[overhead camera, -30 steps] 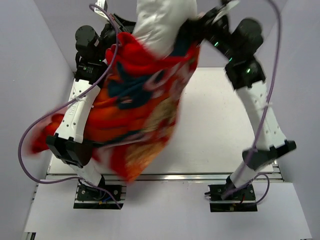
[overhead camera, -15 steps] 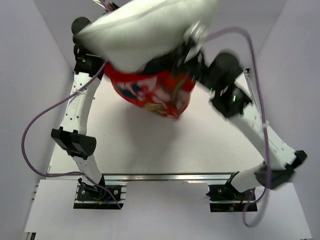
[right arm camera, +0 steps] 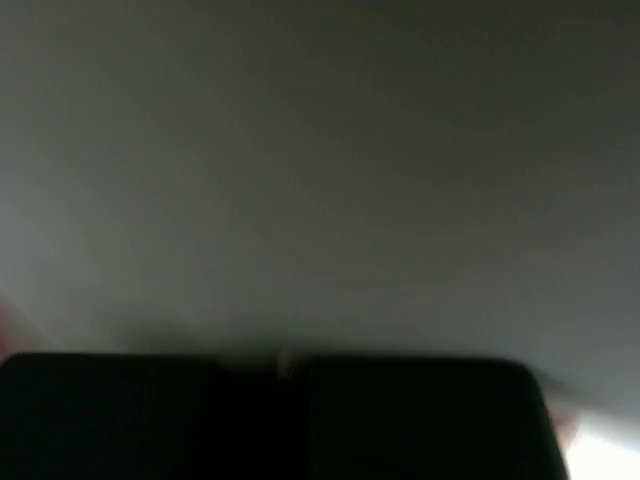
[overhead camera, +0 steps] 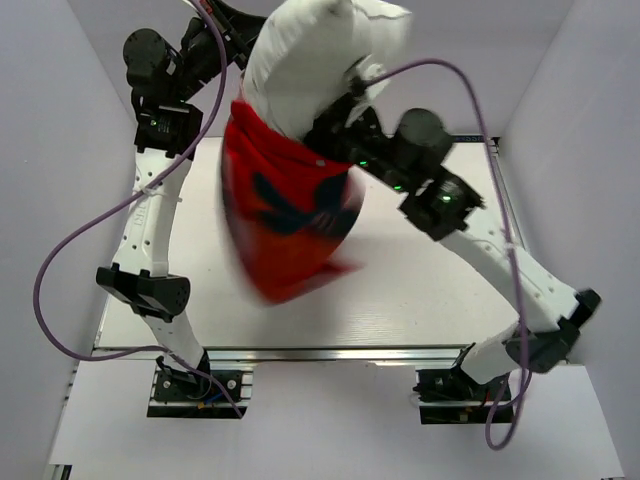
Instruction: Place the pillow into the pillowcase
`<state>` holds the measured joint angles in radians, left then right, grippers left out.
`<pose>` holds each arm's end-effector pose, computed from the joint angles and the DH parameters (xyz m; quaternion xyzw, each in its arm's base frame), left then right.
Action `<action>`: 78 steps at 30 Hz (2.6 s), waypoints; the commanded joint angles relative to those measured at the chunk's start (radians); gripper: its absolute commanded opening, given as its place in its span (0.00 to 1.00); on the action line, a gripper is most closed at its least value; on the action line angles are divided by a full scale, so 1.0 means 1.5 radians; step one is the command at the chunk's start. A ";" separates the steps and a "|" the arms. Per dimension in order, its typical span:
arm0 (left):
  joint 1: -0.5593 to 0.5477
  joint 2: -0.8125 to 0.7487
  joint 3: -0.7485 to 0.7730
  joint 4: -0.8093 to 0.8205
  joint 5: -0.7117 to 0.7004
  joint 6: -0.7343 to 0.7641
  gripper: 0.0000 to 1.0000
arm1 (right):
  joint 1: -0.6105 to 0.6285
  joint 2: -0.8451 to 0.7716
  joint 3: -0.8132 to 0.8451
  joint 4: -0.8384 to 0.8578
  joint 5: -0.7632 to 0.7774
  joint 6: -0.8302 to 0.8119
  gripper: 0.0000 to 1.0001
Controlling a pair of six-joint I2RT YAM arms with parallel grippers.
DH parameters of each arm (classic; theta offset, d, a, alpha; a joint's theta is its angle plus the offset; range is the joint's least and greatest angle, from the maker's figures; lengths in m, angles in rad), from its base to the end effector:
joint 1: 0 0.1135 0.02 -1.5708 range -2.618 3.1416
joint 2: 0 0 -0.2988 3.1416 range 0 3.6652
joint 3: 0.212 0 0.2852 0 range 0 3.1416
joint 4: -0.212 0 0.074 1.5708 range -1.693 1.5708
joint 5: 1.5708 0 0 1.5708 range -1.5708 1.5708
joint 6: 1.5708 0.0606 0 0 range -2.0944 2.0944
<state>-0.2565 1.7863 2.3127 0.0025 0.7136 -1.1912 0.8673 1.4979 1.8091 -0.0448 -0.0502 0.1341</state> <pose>0.3752 -0.1394 0.6578 0.0604 0.5528 -0.6685 0.4938 0.2403 0.2880 0.5894 -0.2361 0.5593 0.3948 0.6897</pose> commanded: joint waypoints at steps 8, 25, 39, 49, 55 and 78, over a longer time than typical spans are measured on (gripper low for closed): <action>-0.006 -0.078 -0.056 0.036 -0.067 0.034 0.00 | -0.392 0.063 0.256 0.125 -0.144 0.188 0.00; -0.030 -0.125 -0.092 0.055 -0.048 0.071 0.00 | -0.409 0.051 0.246 0.132 -0.126 0.108 0.00; 0.017 -0.104 -0.093 0.070 -0.014 0.058 0.00 | -0.387 -0.015 0.156 0.109 -0.087 0.134 0.00; -0.004 -0.100 -0.099 0.095 -0.014 0.047 0.00 | -0.187 -0.108 0.003 0.168 0.039 -0.010 0.00; -0.012 -0.121 -0.057 0.032 -0.052 0.085 0.00 | -0.413 -0.019 0.092 0.164 -0.142 0.137 0.00; 0.087 -0.039 -0.050 0.142 -0.070 0.024 0.00 | -0.119 -0.136 0.029 -0.041 -0.113 0.258 0.00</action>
<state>-0.1967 1.7416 2.2024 0.1532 0.6994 -1.1496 0.4114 1.4338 1.9137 -0.1635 -0.0998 0.5404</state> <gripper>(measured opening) 0.033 0.011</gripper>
